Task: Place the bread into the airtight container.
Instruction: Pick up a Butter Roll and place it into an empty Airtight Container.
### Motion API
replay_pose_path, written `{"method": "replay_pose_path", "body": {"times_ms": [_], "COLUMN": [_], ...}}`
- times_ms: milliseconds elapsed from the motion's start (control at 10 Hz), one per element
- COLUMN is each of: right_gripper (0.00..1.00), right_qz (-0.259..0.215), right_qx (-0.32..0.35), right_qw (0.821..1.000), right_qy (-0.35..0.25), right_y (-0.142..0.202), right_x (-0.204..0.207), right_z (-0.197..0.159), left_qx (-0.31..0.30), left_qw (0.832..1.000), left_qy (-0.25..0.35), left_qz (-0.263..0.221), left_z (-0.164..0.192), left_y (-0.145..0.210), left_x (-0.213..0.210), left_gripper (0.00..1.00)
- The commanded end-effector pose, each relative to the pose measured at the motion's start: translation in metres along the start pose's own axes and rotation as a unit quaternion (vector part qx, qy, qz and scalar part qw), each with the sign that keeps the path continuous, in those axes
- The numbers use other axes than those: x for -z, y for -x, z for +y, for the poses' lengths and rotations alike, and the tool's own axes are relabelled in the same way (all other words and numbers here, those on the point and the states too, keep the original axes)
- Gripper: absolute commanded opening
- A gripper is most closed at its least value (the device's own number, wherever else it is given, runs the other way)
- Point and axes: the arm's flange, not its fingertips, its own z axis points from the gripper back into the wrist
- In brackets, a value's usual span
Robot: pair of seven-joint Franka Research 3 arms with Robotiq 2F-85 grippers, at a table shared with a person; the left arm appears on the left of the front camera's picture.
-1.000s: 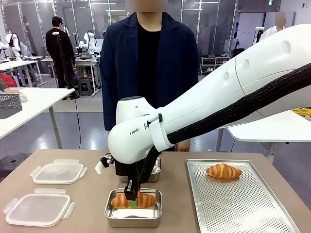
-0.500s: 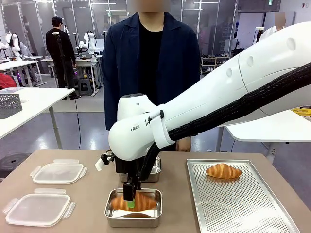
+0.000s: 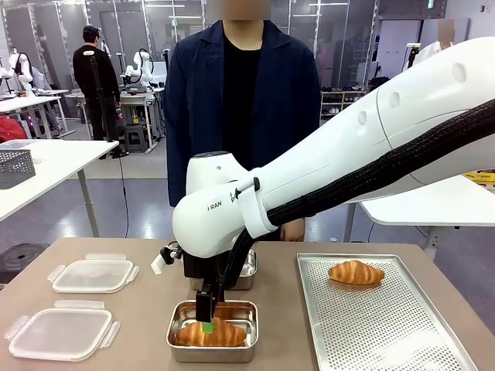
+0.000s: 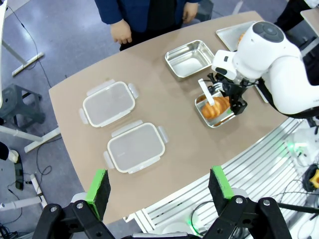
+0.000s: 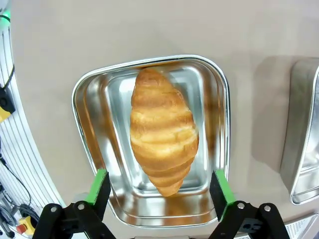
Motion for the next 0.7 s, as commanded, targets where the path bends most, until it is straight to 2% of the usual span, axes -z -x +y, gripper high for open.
{"method": "replay_pose_path", "body": {"times_ms": [0,600], "right_gripper": [1.0,1.0], "right_qz": [0.002,0.002], "right_qx": [-0.001,-0.001], "right_qw": [1.0,1.0], "right_qy": [0.003,0.003], "right_y": [-0.0007,-0.0007], "right_x": [-0.0002,-0.0002], "right_z": [0.0011,0.0011], "left_qx": [0.001,0.001], "left_qw": [1.0,1.0], "left_qy": [-0.002,-0.002], "left_qz": [0.004,0.004], "left_z": [0.0009,0.0009], "left_y": [-0.002,-0.002], "left_x": [-0.0033,-0.0033], "left_gripper": [1.0,1.0]}}
